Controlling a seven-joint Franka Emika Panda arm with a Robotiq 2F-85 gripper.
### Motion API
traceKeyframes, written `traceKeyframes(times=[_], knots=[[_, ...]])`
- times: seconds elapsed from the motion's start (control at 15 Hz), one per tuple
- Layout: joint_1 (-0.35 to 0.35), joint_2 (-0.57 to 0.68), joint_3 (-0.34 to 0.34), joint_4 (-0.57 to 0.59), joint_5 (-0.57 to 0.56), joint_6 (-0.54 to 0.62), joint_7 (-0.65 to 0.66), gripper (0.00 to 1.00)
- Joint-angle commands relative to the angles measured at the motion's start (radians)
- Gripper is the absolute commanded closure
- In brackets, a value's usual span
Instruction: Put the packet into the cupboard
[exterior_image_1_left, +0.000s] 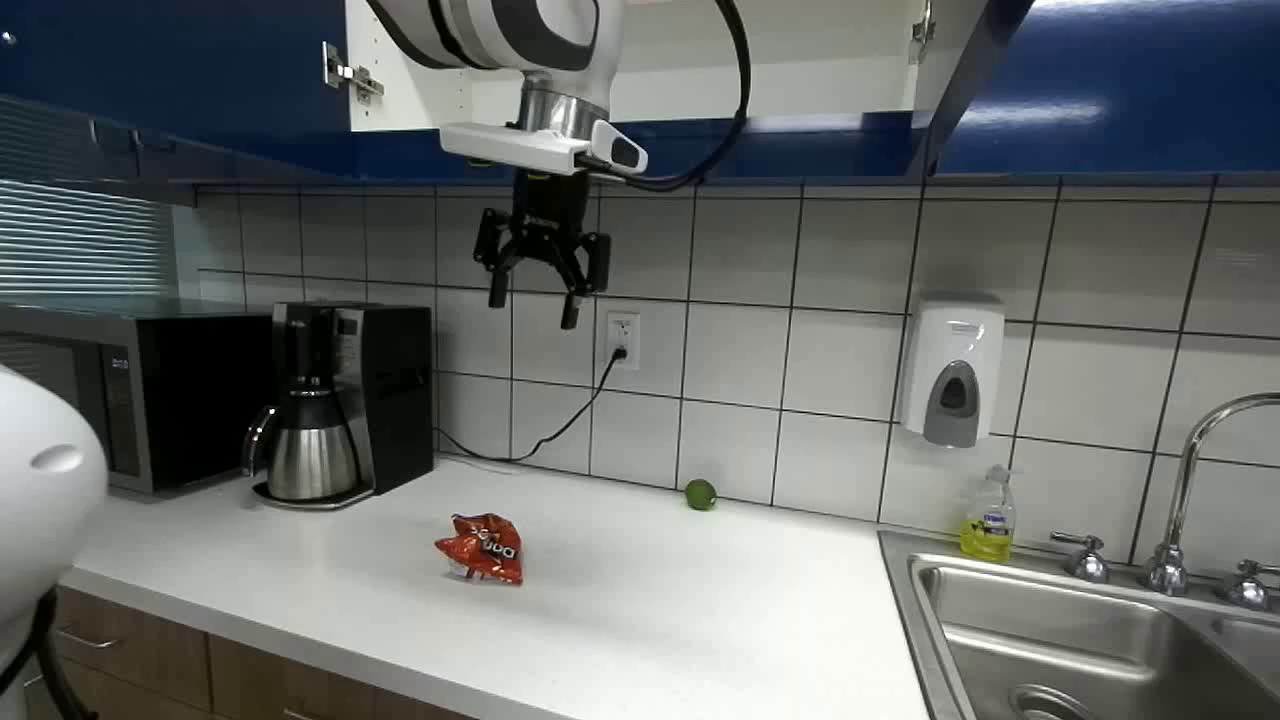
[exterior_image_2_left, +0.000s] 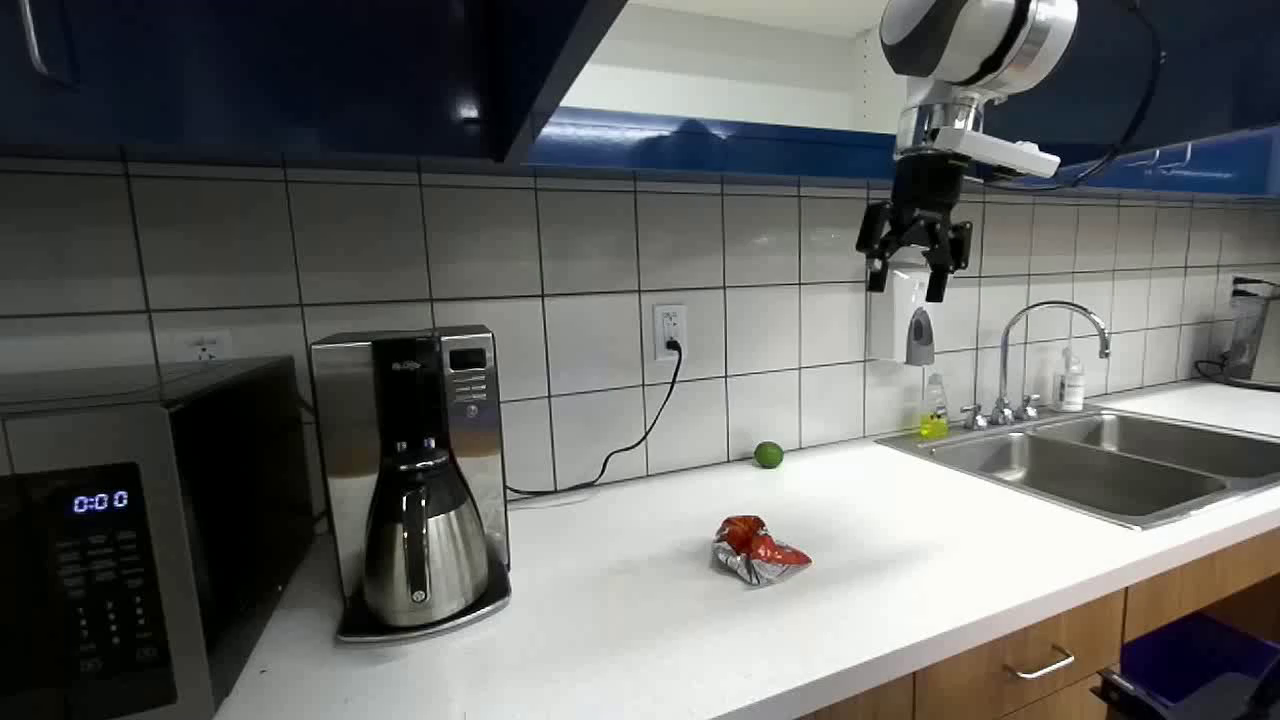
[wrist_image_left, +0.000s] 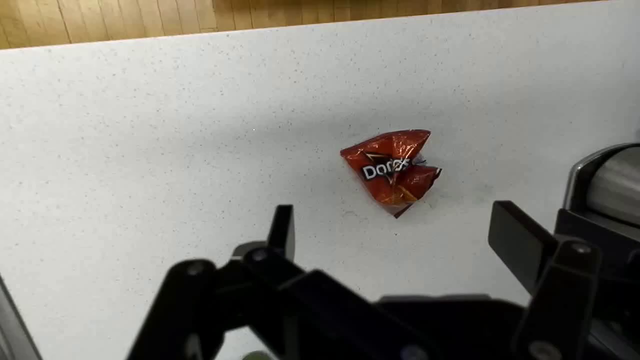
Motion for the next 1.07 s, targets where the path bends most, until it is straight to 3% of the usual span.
traceKeyframes(times=[0.0,0.4,1.0], knots=[[-0.028,0.003,0.024,0.002,0.010,-0.002,-0.009,0.00],[-0.009,0.067,0.076,-0.095,0.017,0.170,0.038,0.00],[0.021,0.324,0.155,-0.159,0.087,0.508,0.099,0.00]])
